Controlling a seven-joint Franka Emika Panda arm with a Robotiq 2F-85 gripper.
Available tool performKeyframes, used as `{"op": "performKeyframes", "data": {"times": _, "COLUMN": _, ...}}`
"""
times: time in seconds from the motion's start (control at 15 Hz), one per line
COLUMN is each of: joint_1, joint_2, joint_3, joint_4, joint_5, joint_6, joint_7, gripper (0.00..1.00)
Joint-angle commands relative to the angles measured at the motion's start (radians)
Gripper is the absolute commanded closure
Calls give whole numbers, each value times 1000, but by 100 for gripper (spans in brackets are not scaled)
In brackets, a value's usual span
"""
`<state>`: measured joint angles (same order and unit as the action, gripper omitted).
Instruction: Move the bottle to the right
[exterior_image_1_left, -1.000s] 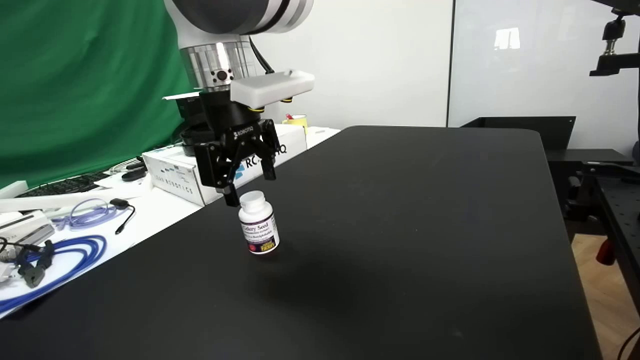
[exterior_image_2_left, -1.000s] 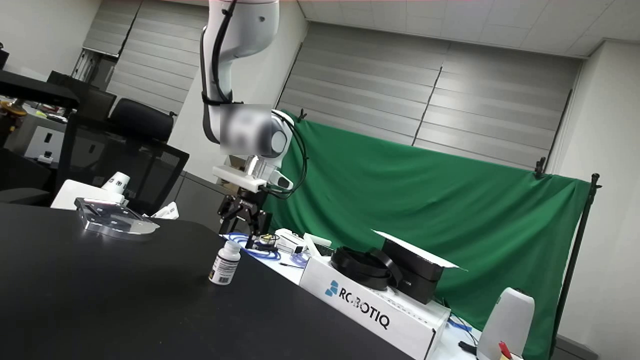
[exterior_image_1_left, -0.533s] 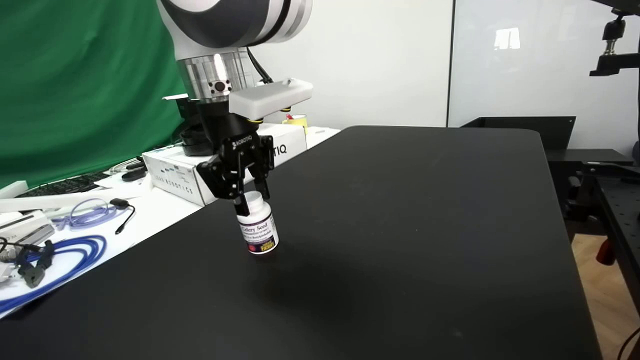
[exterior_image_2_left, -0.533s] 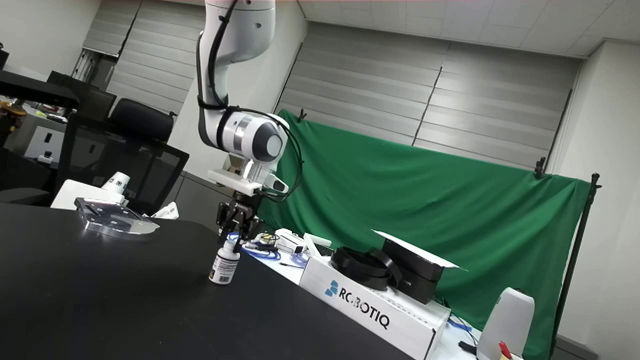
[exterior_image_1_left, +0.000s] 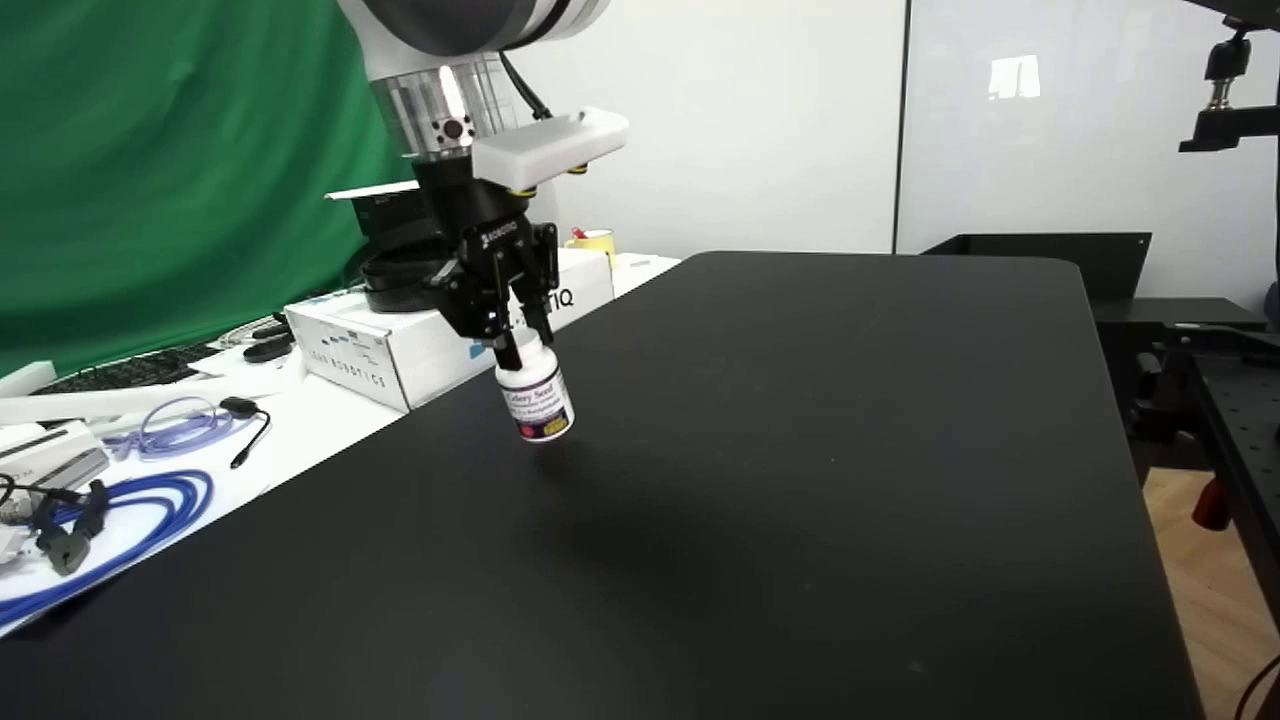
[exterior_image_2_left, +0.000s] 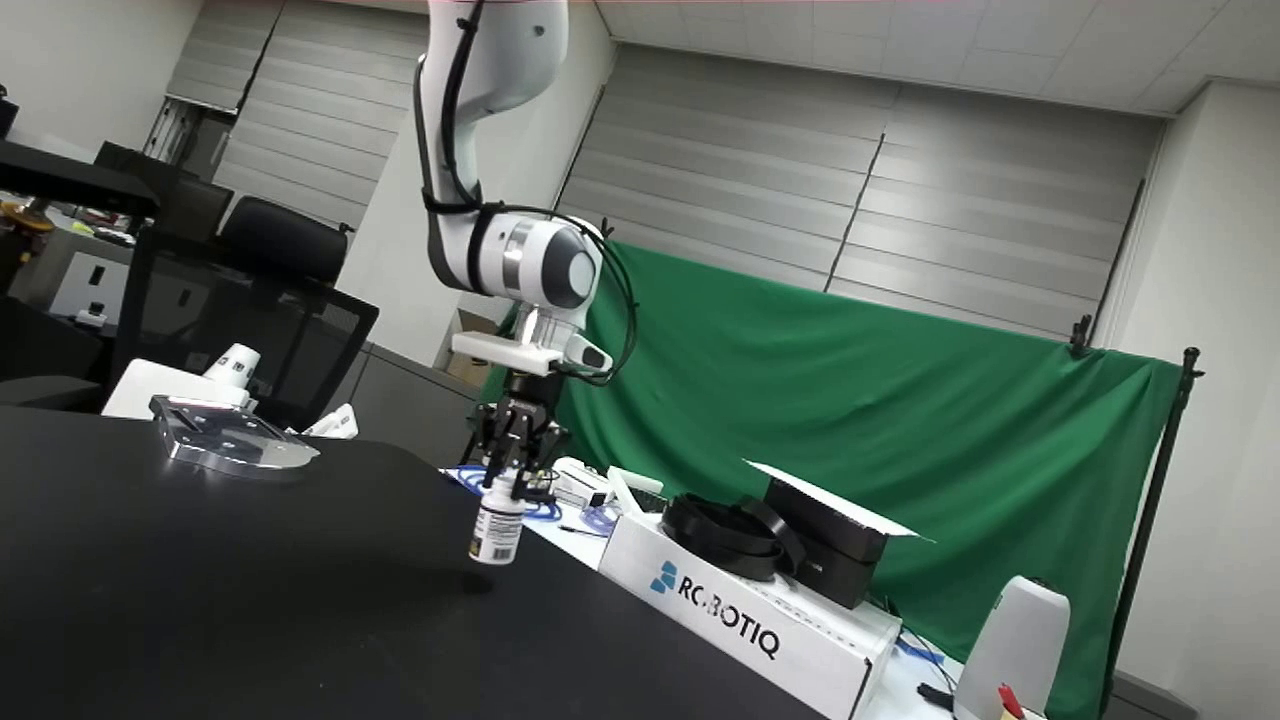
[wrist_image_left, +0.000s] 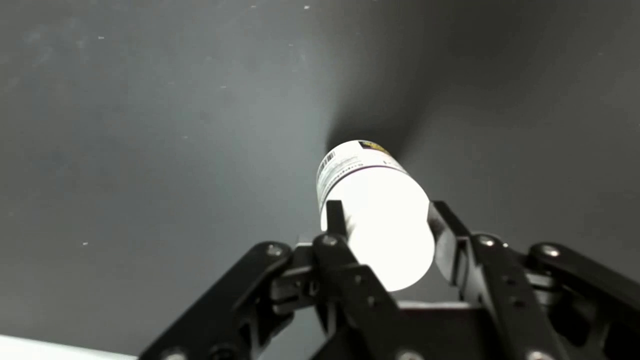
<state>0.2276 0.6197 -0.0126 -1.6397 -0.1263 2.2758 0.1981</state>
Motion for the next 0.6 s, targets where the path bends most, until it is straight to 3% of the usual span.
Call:
{"op": "performKeyframes", "data": {"times": 0.0, "joint_1": -29, "joint_2": -75, "joint_3": -54, "joint_4": -26, "joint_5": -54, "joint_6": -58, "joint_7": 33, "gripper": 81}}
{"op": "performKeyframes", "data": {"times": 0.53, "joint_1": -237, "joint_2": -228, "joint_3": -107, "joint_4": -133, "joint_5": -10, "joint_6": -108, "joint_7": -68, "gripper": 81}}
